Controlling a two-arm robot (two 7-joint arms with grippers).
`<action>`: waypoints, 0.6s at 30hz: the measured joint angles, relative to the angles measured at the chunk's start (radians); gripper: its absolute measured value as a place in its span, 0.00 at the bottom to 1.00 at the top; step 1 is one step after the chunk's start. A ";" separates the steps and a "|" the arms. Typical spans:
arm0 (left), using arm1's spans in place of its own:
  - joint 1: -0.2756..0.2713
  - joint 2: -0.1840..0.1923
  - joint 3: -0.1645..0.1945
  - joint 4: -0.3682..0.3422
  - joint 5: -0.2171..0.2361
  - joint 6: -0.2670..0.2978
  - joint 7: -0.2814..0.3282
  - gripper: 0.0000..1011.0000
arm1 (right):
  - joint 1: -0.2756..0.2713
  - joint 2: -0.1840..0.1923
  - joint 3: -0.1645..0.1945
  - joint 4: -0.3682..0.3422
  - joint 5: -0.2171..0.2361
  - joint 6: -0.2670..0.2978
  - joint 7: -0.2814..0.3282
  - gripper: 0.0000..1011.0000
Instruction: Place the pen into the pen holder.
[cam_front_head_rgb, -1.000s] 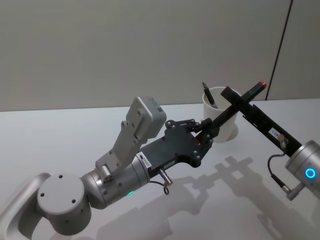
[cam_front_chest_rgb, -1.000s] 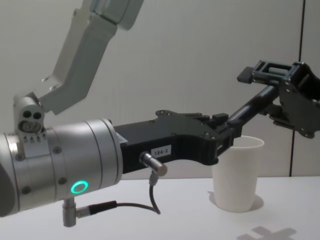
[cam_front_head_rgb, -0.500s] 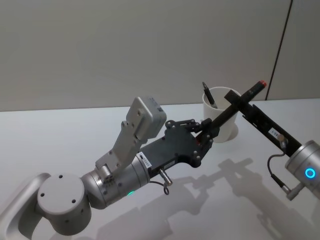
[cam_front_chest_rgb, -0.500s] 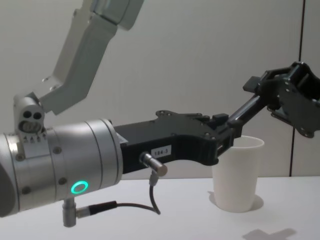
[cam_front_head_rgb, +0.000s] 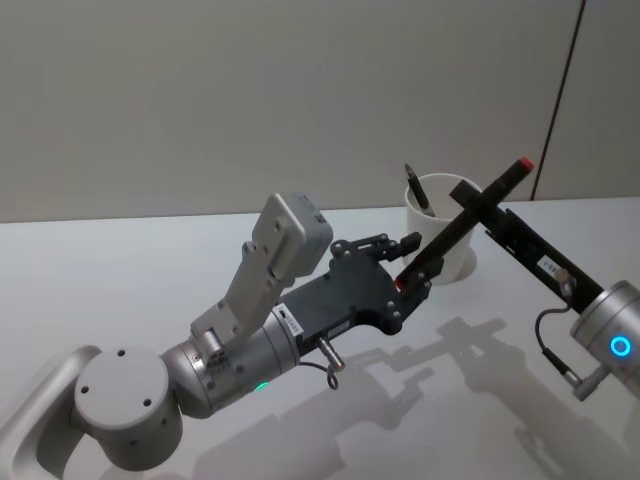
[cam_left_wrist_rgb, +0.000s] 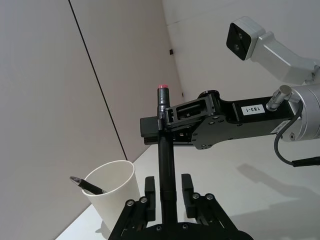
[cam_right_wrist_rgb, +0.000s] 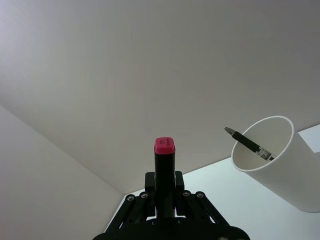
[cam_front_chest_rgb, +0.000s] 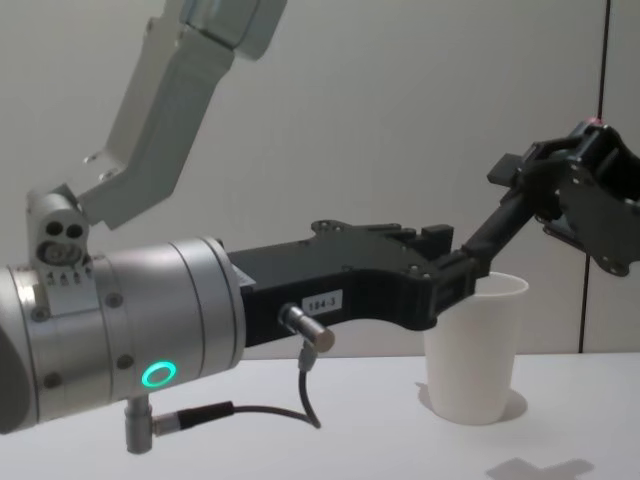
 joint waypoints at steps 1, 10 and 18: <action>0.000 0.000 0.000 0.000 0.000 0.000 0.000 0.31 | 0.000 0.000 0.000 0.000 0.000 0.000 0.000 0.20; 0.000 0.000 0.000 0.000 0.000 0.000 0.000 0.60 | 0.000 0.000 0.000 0.000 0.000 0.000 0.000 0.20; 0.000 0.000 0.000 0.000 0.000 0.000 0.000 0.83 | 0.000 0.000 -0.001 0.000 0.000 0.000 0.001 0.20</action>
